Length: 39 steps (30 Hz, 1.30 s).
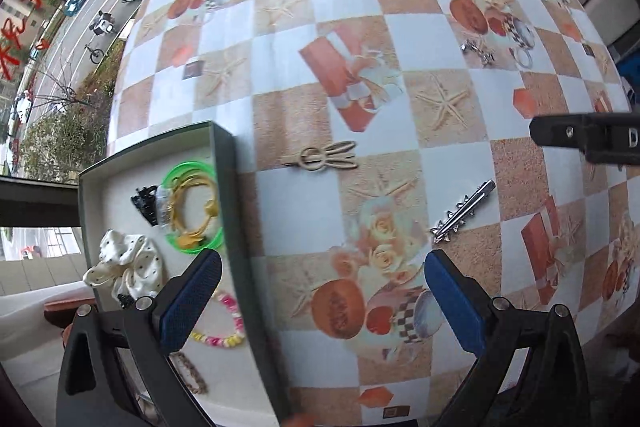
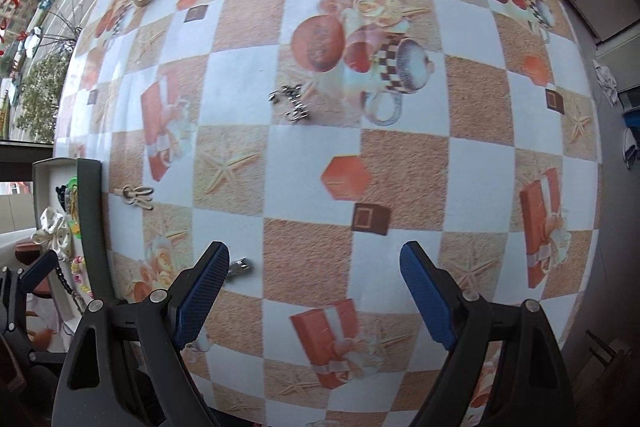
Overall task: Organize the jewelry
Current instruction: 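Move both tools back over the table toward the spiked clip and silver charm, then grasp the silver spiked hair clip with the left tool while the right tool grasps the silver charm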
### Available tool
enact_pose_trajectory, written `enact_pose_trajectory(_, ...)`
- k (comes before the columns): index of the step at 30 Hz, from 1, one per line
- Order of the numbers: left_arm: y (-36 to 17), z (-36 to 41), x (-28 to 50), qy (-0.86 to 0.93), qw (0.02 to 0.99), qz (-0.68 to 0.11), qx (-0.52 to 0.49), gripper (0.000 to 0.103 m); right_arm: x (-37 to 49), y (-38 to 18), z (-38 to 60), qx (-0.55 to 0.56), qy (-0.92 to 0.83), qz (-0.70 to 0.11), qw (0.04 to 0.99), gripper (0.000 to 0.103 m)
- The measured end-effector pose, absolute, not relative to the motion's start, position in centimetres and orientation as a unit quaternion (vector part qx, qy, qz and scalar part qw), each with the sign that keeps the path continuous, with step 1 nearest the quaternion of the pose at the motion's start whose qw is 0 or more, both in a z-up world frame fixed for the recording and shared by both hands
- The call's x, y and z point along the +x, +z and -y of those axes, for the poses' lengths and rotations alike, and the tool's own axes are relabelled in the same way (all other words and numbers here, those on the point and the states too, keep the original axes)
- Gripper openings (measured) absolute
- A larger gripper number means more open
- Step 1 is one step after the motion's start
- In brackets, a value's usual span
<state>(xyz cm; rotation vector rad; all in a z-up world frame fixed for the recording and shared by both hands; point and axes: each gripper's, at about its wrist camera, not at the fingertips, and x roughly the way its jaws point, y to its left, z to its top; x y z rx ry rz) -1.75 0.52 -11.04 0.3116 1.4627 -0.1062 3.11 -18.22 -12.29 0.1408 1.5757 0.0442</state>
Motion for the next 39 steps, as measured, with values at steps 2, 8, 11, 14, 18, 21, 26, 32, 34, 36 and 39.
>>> enact_pose_trajectory(2,-11.7,0.3,-1.9,-0.063,0.727,-0.668,0.147,0.103,3.7,-12.7,18.5,0.061,0.019,-0.709,0.702,0.089)
enact_pose_trajectory(8,-13.1,3.1,-2.9,-0.112,0.729,-0.654,0.17,0.103,5.7,-13.3,18.8,0.058,0.035,-0.705,0.706,0.089)
enact_pose_trajectory(11,-13.8,3.9,-3.0,-0.124,0.729,-0.651,0.169,0.103,6.9,-13.6,18.7,0.056,0.044,-0.702,0.709,0.089)
enact_pose_trajectory(14,-14.5,4.4,-2.9,-0.121,0.731,-0.65,0.17,0.103,8.0,-13.8,18.8,0.058,0.047,-0.701,0.71,0.087)
enact_pose_trajectory(18,-15.4,5.3,-2.8,-0.131,0.728,-0.65,0.176,0.103,9.0,-14.2,18.6,0.051,0.056,-0.701,0.71,0.076)
enact_pose_trajectory(21,-16.1,5.9,-2.8,-0.144,0.726,-0.649,0.177,0.103,10.2,-14.8,18.3,0.045,0.064,-0.702,0.708,0.067)
enact_pose_trajectory(26,-16.9,6.4,-2.6,-0.152,0.721,-0.652,0.175,0.098,11.2,-15.6,17.4,0.036,0.079,-0.707,0.702,0.051)
enact_pose_trajectory(32,-16.9,7.0,-1.7,-0.176,0.719,-0.654,0.155,0.082,11.7,-16.0,15.8,0.016,0.087,-0.712,0.697,0.045)
enact_pose_trajectory(34,-16.7,7.6,-1.6,-0.186,0.718,-0.652,0.159,0.069,11.9,-16.1,15.3,0.007,0.083,-0.713,0.696,0.041)
enact_pose_trajectory(36,-16.5,8.4,-1.8,-0.196,0.719,-0.648,0.159,0.058,12.1,-16.1,14.8,-0.003,0.079,-0.713,0.697,0.037)
enact_pose_trajectory(39,-16.1,8.7,-1.8,-0.199,0.718,-0.648,0.156,0.036,12.5,-16.2,13.9,-0.011,0.074,-0.713,0.697,0.029)
